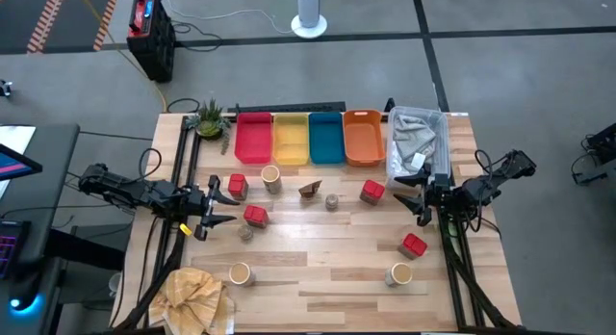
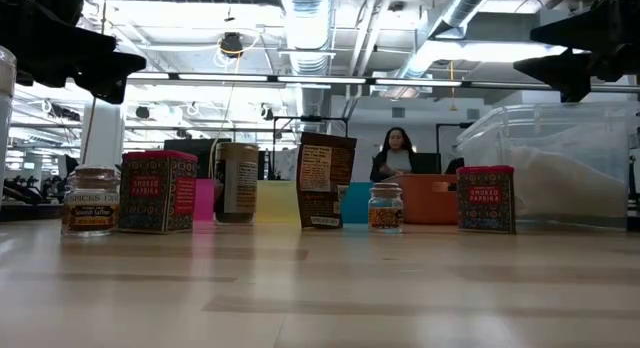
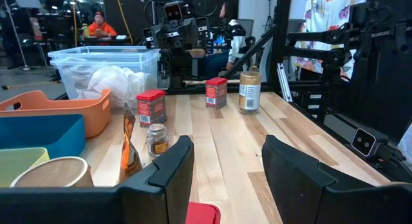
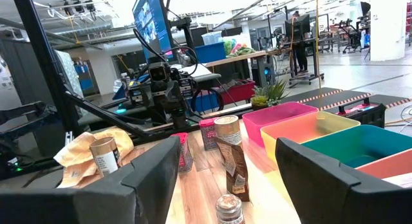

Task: Sort spices by type

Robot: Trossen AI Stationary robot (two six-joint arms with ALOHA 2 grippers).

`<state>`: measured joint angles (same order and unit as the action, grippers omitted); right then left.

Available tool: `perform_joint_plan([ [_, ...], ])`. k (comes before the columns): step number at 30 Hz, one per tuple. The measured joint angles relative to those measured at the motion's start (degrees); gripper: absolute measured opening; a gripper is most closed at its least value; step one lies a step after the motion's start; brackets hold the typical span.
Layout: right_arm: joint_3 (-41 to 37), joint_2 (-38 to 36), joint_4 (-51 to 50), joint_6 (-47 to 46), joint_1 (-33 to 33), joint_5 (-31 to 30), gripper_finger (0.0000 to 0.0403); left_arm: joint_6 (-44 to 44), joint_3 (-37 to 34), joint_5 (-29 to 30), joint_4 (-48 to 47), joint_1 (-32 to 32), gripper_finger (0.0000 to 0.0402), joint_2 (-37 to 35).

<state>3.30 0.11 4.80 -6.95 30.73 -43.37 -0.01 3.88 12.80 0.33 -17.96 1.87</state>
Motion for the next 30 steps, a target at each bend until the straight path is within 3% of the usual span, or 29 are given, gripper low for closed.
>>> perform_joint_plan([
  [19, -0.01, 0.01, 0.0, 0.02, 0.0, -0.02, 0.0285, -0.44, 0.0, 0.0, 0.05, -0.01, 0.0173, 0.0],
  [25, -0.15, 0.06, 1.09, 1.95, -1.67, -0.54, 0.0285, -14.18, -0.02, 1.42, 0.47, -0.02, 0.0173, 0.0],
  [30, -0.04, 0.04, 1.92, -2.13, -2.85, -0.23, 0.0285, -17.6, -0.02, 2.41, 0.25, -0.02, 0.0173, 0.0],
])
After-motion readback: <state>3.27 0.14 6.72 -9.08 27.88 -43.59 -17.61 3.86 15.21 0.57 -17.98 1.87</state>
